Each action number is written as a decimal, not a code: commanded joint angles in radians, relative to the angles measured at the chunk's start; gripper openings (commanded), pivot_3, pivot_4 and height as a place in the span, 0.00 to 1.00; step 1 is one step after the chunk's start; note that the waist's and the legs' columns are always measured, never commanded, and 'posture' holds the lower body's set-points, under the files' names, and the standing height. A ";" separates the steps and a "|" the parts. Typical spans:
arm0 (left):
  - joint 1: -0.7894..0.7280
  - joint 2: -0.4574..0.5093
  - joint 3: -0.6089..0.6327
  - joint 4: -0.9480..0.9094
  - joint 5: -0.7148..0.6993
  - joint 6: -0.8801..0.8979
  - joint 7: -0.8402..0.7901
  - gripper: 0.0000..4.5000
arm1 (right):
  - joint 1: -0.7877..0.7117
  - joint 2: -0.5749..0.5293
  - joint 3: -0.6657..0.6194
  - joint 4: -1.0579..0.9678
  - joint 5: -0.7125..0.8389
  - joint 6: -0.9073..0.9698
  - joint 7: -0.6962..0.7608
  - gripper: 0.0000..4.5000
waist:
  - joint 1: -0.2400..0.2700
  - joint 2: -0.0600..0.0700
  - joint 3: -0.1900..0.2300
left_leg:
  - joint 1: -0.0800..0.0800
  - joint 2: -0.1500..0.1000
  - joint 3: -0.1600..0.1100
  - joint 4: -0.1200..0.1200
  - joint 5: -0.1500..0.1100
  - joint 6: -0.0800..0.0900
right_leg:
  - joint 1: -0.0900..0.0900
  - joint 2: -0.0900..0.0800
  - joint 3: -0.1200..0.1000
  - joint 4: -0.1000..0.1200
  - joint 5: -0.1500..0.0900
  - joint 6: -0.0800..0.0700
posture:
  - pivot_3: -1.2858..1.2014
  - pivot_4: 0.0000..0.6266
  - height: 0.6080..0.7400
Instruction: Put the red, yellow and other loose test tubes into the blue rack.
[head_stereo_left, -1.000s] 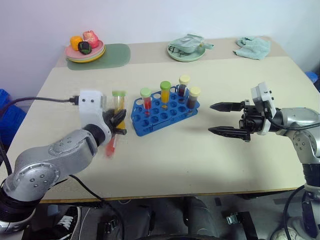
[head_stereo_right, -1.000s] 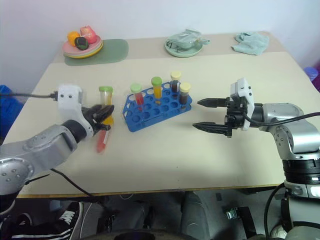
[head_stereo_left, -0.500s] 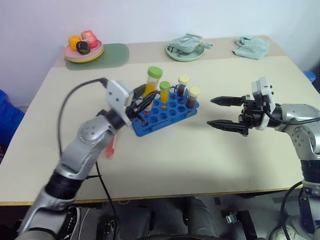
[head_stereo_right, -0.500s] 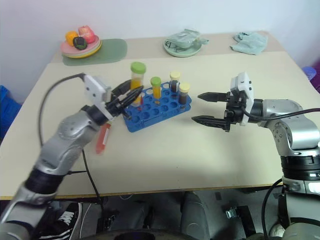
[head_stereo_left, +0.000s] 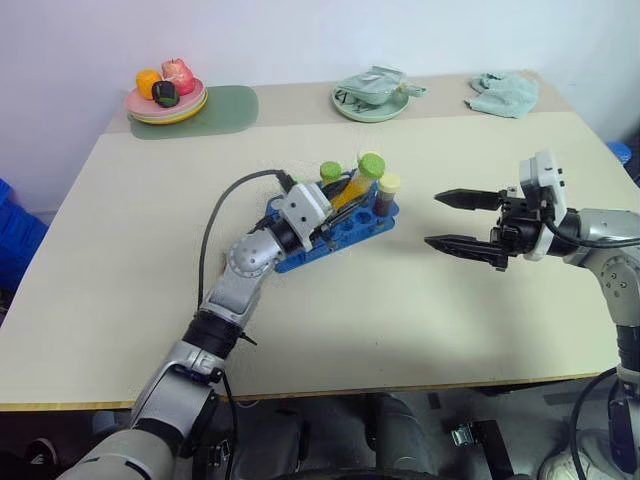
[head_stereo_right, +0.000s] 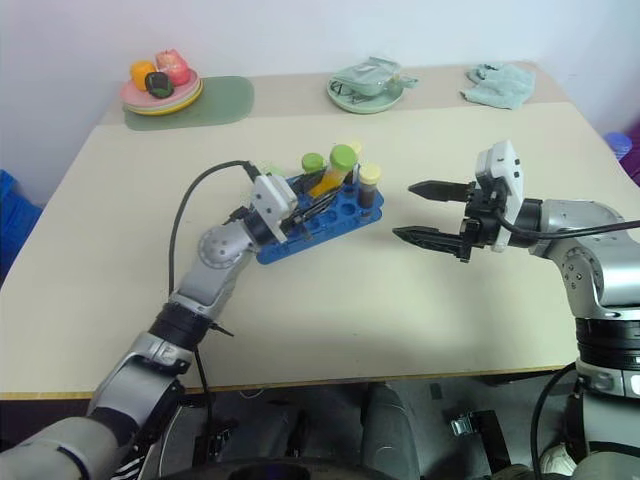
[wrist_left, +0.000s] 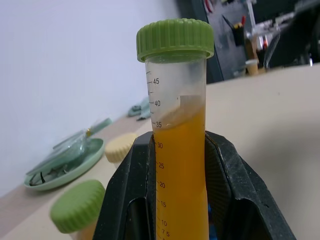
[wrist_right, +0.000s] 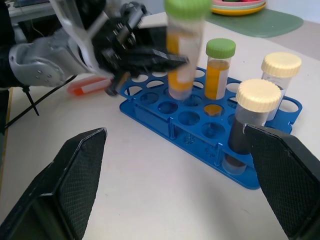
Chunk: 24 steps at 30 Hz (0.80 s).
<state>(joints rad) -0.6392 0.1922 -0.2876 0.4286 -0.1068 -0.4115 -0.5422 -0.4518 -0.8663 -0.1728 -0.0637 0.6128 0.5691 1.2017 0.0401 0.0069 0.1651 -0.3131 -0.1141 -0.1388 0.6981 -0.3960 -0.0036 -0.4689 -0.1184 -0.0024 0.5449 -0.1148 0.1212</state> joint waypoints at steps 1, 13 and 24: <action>-0.031 -0.038 0.033 0.049 0.004 -0.061 -0.011 0.16 | -0.001 -0.021 -0.041 -0.045 0.024 0.004 -0.005 1.00 | 0.000 0.000 0.000 | 0.000 0.000 0.000 0.000 0.000 0.000 | 0.000 0.000 0.000 0.000 0.000 0.000 | 0.52 0.24 1.00; -0.060 -0.100 0.063 0.209 0.050 -0.139 -0.021 0.16 | 0.003 -0.043 -0.056 -0.055 0.027 0.019 -0.013 1.00 | 0.000 0.000 0.000 | -0.001 0.000 0.000 0.001 0.000 0.000 | 0.000 0.000 0.000 -0.001 0.001 0.000 | 0.52 0.24 1.00; -0.049 -0.143 0.127 0.249 -0.006 -0.105 -0.038 0.16 | -0.005 -0.051 -0.061 -0.040 0.012 0.007 -0.017 1.00 | 0.001 0.000 0.000 | -0.001 0.000 0.000 0.001 0.000 0.000 | 0.000 0.000 0.000 -0.001 0.002 0.000 | 0.52 0.24 1.00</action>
<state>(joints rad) -0.6900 0.0593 -0.1968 0.6924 -0.0719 -0.5398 -0.5738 -0.4456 -0.8938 -0.1944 -0.0797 0.6131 0.5903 1.1846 0.0412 0.0068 0.1650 -0.3140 -0.1141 -0.1387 0.6994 -0.3960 -0.0034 -0.4688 -0.1184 -0.0025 0.5441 -0.1133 0.1217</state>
